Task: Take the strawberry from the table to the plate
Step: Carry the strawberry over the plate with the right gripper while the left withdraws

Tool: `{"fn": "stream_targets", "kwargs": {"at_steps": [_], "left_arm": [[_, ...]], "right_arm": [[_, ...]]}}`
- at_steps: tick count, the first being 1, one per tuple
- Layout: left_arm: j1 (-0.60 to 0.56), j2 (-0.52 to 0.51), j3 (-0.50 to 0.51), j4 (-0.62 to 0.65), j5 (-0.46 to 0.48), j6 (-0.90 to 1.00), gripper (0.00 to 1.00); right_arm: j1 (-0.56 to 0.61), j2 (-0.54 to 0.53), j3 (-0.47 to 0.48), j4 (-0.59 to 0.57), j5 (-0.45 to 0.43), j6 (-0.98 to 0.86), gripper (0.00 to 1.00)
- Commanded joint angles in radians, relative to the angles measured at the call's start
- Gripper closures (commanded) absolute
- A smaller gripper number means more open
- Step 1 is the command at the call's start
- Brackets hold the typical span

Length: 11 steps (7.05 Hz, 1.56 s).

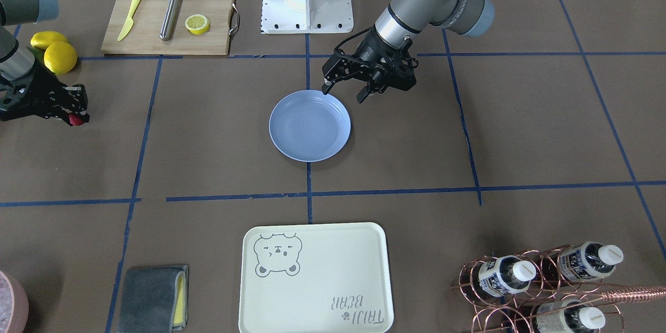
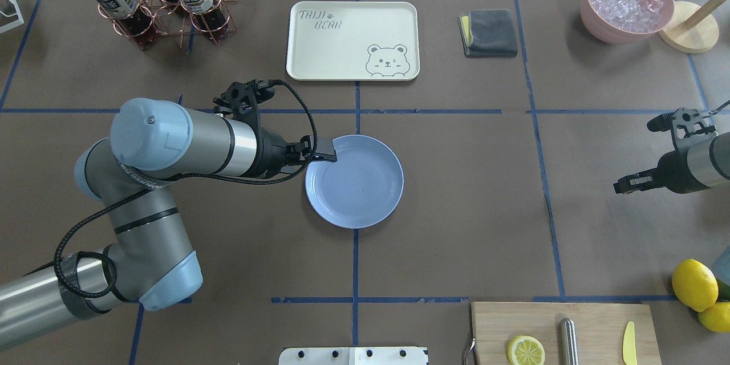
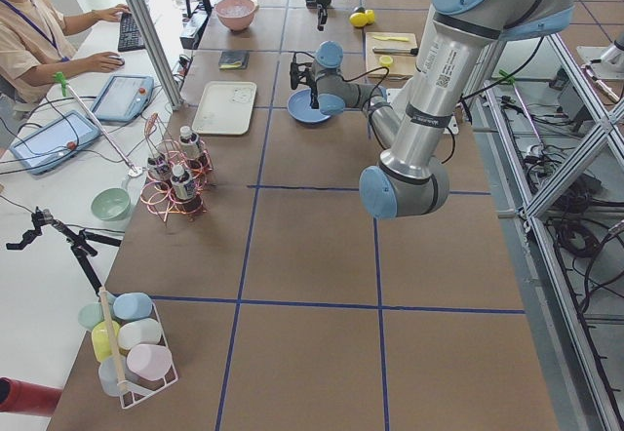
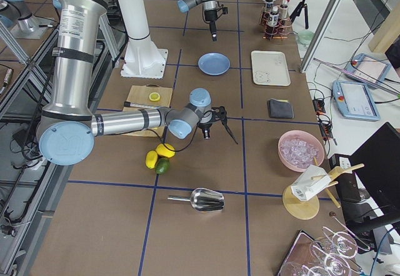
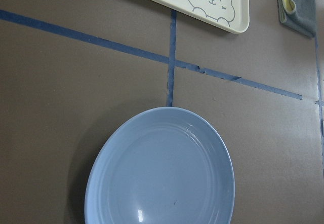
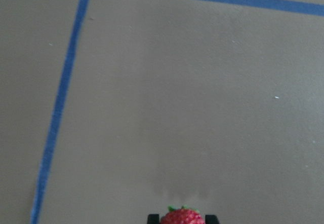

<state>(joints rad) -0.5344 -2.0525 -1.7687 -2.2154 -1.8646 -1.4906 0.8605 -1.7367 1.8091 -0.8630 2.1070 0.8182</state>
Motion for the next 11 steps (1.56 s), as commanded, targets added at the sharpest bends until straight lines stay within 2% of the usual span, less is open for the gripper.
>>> {"fn": "stream_targets", "kwargs": {"at_steps": [1, 2, 3, 4, 5, 6, 8, 9, 11], "left_arm": [[-0.004, 0.008, -0.02, -0.001, -0.001, 0.001, 0.0], [-0.012, 0.018, -0.037, -0.001, 0.001, 0.004, 0.0], [-0.019, 0.04, -0.037, -0.001, 0.001, 0.015, 0.0], [-0.045, 0.067, -0.041, 0.0, -0.002, 0.068, 0.0], [-0.083, 0.125, -0.063, 0.003, -0.011, 0.186, 0.0], [-0.137, 0.197, -0.093, 0.003, -0.024, 0.261, 0.0], [-0.307, 0.389, -0.194, 0.003, -0.138, 0.48, 0.0], [-0.414, 0.441, -0.21, 0.002, -0.198, 0.574, 0.0], [-0.434, 0.443, -0.203, 0.002, -0.214, 0.581, 0.0]], "right_arm": [[-0.027, 0.114, 0.047, -0.019, 0.002, 0.292, 1.0], [-0.104, 0.193, 0.047, -0.018, -0.04, 0.429, 1.0], [-0.185, 0.251, 0.045, -0.021, -0.126, 0.505, 1.0], [-0.237, 0.338, 0.041, -0.068, -0.162, 0.656, 1.0], [-0.324, 0.479, 0.035, -0.206, -0.25, 0.747, 1.0], [-0.403, 0.626, 0.004, -0.357, -0.386, 0.771, 1.0], [-0.416, 0.866, -0.235, -0.393, -0.406, 0.937, 1.0], [-0.416, 0.929, -0.311, -0.395, -0.418, 0.943, 1.0], [-0.426, 0.931, -0.333, -0.395, -0.418, 0.938, 1.0]]}}
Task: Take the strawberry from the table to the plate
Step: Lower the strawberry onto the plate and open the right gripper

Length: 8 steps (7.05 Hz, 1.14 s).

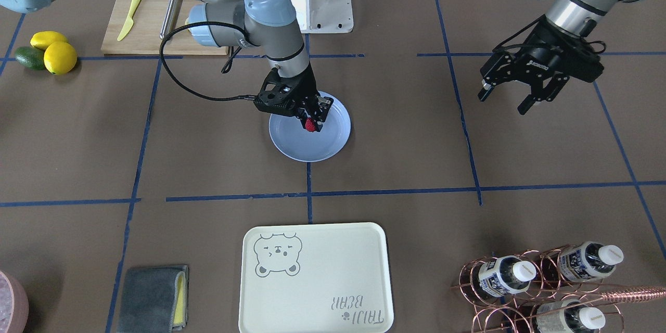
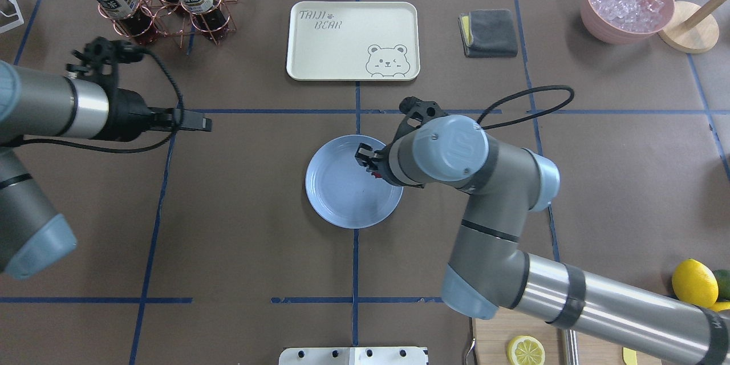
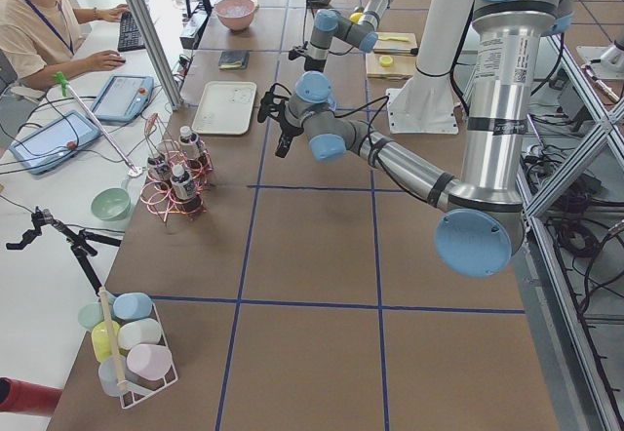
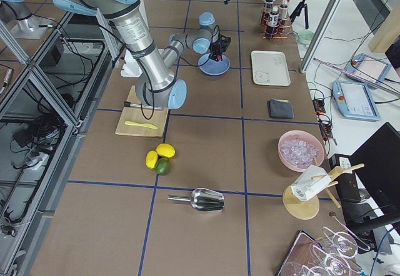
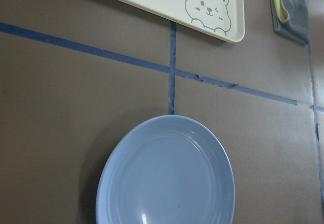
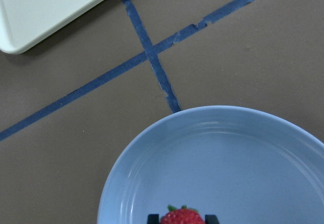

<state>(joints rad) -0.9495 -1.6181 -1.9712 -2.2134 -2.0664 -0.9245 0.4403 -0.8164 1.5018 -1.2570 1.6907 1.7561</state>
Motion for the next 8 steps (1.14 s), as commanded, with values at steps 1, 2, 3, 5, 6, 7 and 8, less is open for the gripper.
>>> {"fn": "stream_targets", "kwargs": {"at_steps": [1, 2, 3, 5, 6, 7, 8], "left_arm": [[-0.018, 0.007, -0.001, 0.0, -0.011, 0.015, 0.0], [-0.018, 0.007, -0.003, -0.002, -0.012, 0.015, 0.0], [-0.018, 0.009, -0.005, -0.002, -0.012, 0.015, 0.0], [-0.018, 0.009, -0.002, -0.002, -0.012, 0.015, 0.0], [-0.018, 0.009, -0.003, -0.002, -0.012, 0.015, 0.0], [-0.018, 0.009, 0.0, -0.002, -0.012, 0.015, 0.0], [-0.018, 0.009, -0.001, -0.003, -0.012, 0.015, 0.0]], "right_arm": [[-0.011, 0.006, -0.037, -0.007, -0.002, -0.004, 1.0], [-0.015, 0.005, -0.04, -0.01, -0.002, -0.004, 1.0], [-0.017, 0.006, -0.041, -0.012, -0.002, -0.004, 1.0], [-0.017, 0.006, -0.041, -0.041, -0.003, -0.006, 1.0], [-0.017, 0.008, -0.041, -0.041, -0.002, -0.006, 1.0], [-0.018, 0.006, -0.041, -0.042, -0.002, -0.006, 1.0], [-0.021, 0.006, -0.041, -0.042, -0.002, -0.006, 1.0]]}}
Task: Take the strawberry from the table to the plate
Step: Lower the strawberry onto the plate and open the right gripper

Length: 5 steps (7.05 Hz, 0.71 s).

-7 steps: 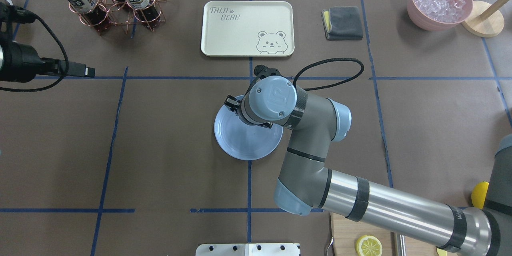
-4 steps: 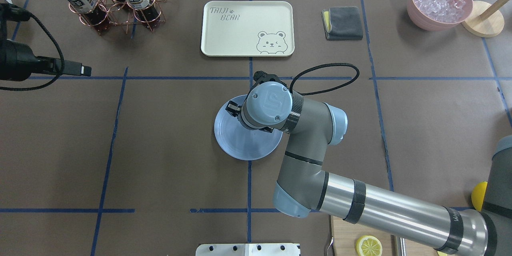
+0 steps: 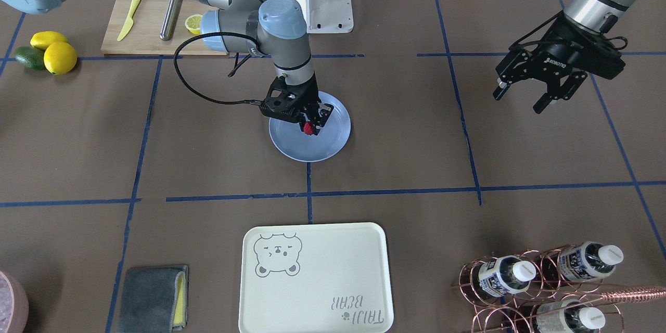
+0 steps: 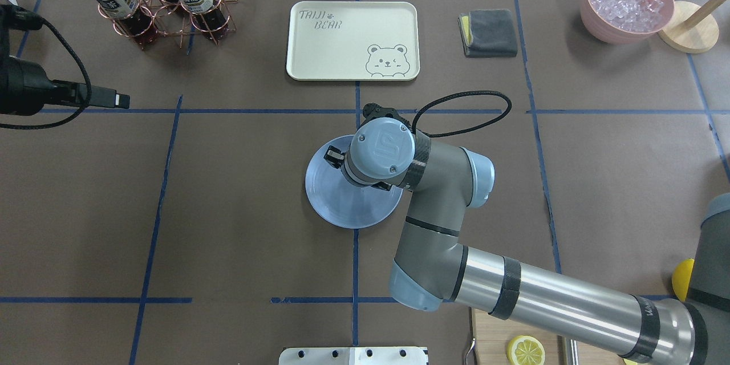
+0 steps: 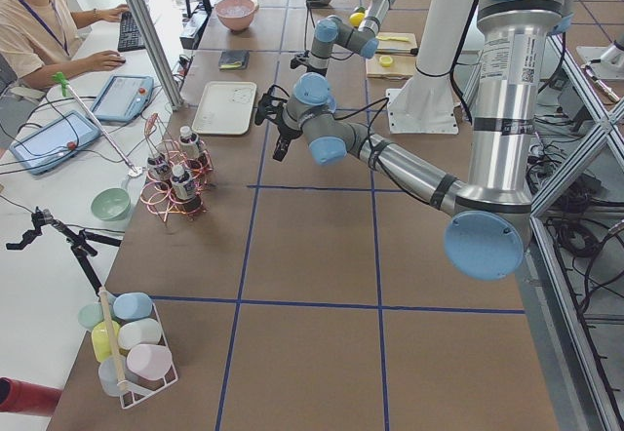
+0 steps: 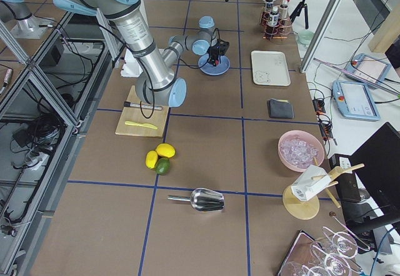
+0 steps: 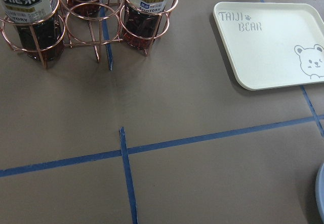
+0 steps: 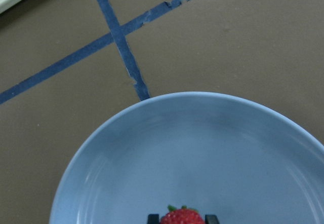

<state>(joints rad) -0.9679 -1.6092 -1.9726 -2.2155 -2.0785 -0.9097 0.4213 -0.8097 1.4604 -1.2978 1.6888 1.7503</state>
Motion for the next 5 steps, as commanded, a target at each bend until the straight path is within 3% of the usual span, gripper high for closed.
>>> {"fn": "stream_targets", "kwargs": {"at_steps": [1, 5], "left_arm": [[0.0, 0.0, 0.003, -0.001, 0.0, 0.0, 0.0], [0.0, 0.0, 0.0, -0.004, 0.0, -0.006, 0.0]], "right_arm": [[-0.004, -0.002, -0.002, -0.001, 0.0, 0.0, 1.0], [-0.007, 0.001, 0.0, -0.026, 0.0, -0.002, 1.0]]}}
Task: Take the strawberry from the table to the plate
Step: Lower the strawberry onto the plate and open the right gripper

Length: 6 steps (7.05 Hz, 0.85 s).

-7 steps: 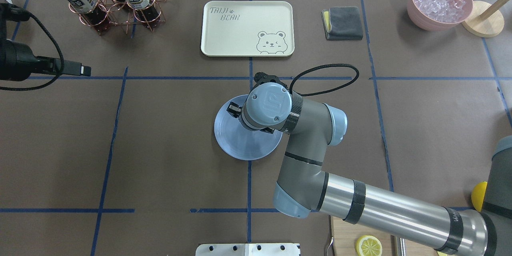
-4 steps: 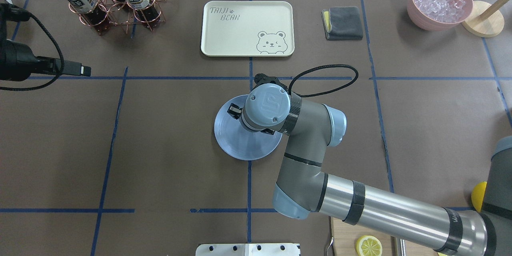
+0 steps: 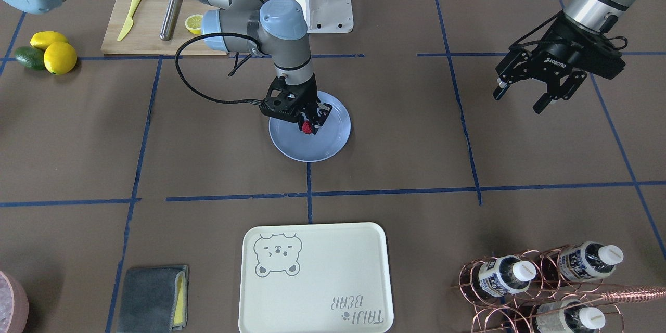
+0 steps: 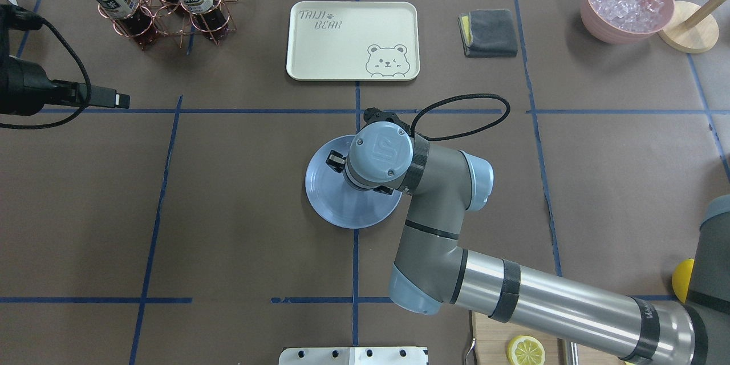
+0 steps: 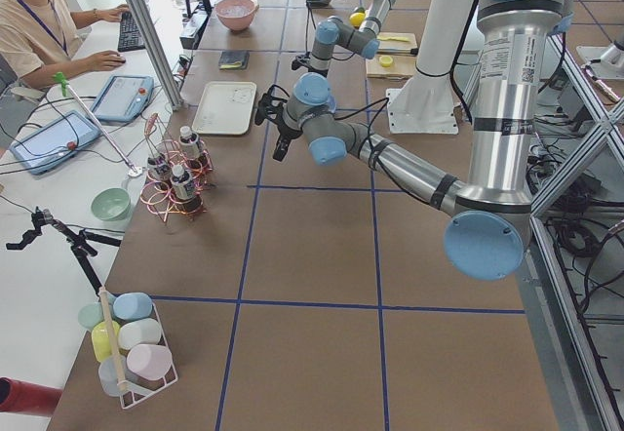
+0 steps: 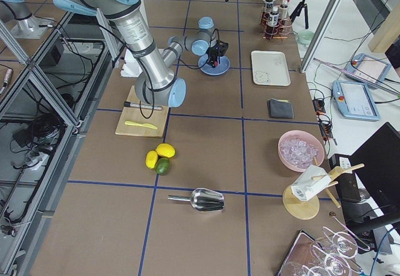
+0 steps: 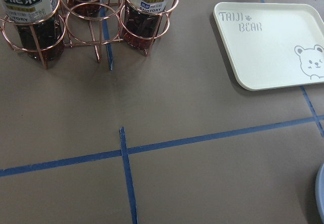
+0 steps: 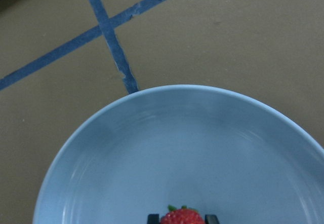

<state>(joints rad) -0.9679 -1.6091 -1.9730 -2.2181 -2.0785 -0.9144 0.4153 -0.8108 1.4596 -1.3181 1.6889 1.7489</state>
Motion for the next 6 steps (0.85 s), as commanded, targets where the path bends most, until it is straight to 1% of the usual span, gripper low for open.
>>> {"fn": "stream_targets", "kwargs": {"at_steps": [1, 3, 4, 5, 6], "left_arm": [[0.0, 0.0, 0.003, -0.002, 0.0, -0.001, 0.0], [0.0, 0.0, 0.003, -0.002, 0.0, -0.003, 0.0], [0.0, 0.0, 0.003, -0.002, 0.0, -0.003, 0.0], [0.0, 0.0, 0.003, -0.002, 0.0, -0.003, 0.0], [0.0, 0.0, 0.003, -0.002, 0.0, -0.003, 0.0]], "right_arm": [[-0.001, -0.002, -0.001, -0.006, 0.0, 0.0, 1.0], [-0.003, -0.004, -0.001, -0.006, 0.0, -0.002, 1.0], [-0.003, -0.002, -0.001, -0.006, 0.0, -0.002, 0.95], [-0.004, -0.004, -0.001, -0.007, 0.0, 0.0, 0.6], [-0.004, -0.005, -0.001, -0.009, -0.002, -0.002, 0.19]]}}
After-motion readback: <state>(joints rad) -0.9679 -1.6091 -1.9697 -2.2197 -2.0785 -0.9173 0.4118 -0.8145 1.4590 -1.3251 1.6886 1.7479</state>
